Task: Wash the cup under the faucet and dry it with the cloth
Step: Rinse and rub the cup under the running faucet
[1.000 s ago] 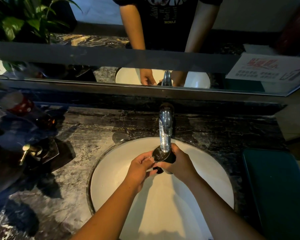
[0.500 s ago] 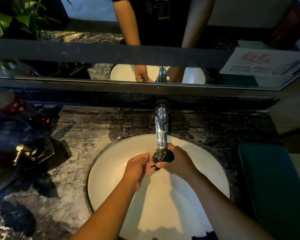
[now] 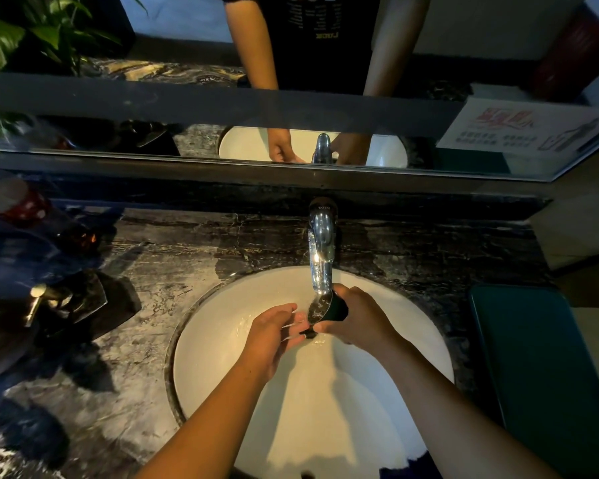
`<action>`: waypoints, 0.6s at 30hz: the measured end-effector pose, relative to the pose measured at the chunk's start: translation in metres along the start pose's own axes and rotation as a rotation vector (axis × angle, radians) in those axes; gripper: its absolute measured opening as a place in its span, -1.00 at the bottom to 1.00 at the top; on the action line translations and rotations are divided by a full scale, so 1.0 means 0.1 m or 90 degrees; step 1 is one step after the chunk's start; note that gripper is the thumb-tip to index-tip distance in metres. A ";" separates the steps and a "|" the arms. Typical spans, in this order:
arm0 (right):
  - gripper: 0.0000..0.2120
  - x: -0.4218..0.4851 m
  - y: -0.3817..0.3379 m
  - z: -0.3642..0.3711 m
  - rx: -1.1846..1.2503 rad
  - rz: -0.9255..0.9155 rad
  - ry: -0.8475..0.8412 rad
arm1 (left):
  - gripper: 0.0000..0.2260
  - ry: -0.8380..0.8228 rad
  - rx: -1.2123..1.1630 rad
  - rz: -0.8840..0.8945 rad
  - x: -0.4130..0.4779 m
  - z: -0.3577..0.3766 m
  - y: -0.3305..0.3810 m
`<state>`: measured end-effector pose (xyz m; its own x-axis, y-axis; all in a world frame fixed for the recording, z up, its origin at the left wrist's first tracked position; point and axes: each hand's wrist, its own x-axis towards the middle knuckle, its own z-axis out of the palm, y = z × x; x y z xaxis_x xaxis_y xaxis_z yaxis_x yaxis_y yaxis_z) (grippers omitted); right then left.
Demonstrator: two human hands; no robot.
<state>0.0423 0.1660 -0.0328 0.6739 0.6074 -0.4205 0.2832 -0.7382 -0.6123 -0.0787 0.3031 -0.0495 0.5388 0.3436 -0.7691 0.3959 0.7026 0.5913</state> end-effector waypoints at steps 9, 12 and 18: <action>-0.44 0.01 -0.06 -0.01 -0.009 0.014 -0.023 | -0.80 0.000 0.044 0.019 0.07 -0.09 -0.03; -0.40 0.03 -0.08 -0.02 -0.024 0.017 -0.029 | -0.82 -0.006 0.054 0.024 0.08 -0.08 -0.03; -0.40 0.03 -0.11 -0.06 -0.042 0.016 -0.038 | -0.84 -0.025 0.059 0.036 0.09 -0.04 -0.05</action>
<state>0.0451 0.1738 -0.0231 0.6404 0.6033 -0.4753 0.3122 -0.7699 -0.5565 -0.0785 0.3055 -0.0602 0.5902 0.3559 -0.7245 0.4299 0.6211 0.6553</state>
